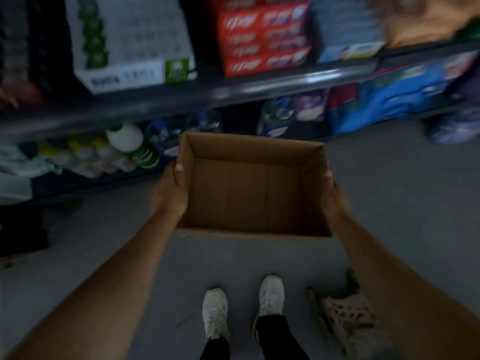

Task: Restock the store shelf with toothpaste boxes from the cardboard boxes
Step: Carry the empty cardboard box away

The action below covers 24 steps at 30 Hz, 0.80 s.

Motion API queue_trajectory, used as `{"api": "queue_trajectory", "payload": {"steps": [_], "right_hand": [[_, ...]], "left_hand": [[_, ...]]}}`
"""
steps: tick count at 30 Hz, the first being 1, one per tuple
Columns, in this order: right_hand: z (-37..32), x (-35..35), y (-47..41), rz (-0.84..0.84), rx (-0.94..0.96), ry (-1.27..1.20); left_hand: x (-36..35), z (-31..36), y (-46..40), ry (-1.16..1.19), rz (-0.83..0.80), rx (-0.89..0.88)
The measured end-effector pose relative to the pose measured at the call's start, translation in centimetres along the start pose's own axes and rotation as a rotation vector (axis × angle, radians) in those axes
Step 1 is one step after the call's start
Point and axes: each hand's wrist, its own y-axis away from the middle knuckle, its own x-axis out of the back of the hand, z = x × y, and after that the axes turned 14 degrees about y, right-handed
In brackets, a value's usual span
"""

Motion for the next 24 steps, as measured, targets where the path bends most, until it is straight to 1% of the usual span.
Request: {"api": "queue_trajectory", "payload": {"steps": [3, 8, 11, 13, 16, 20, 24], "right_hand": [[-0.3, 9.5, 4.0, 0.086, -0.113, -0.031], [-0.5, 24.9, 9.9, 0.231, -0.213, -0.1], [0.4, 32.6, 13.0, 0.331, -0.247, -0.178], [1.9, 36.9, 14.4, 0.387, -0.283, -0.224], [4.9, 42.7, 16.1, 0.442, -0.338, -0.298], [9.5, 49.3, 16.6, 0.531, -0.447, -0.368], [14.2, 56.3, 14.6, 0.59, -0.532, -0.424]], "left_hand": [[0.9, 9.2, 3.7, -0.097, -0.069, -0.141], [1.0, 24.3, 9.8, -0.113, -0.221, -0.334], [-0.1, 32.4, 13.6, -0.132, -0.271, -0.492], [-1.5, 36.9, 16.2, -0.163, -0.321, -0.563], [-5.0, 42.7, 19.6, -0.199, -0.411, -0.646], [-12.0, 49.8, 23.7, -0.216, -0.521, -0.79], [-20.2, 57.1, 28.4, -0.252, -0.622, -0.847]]}}
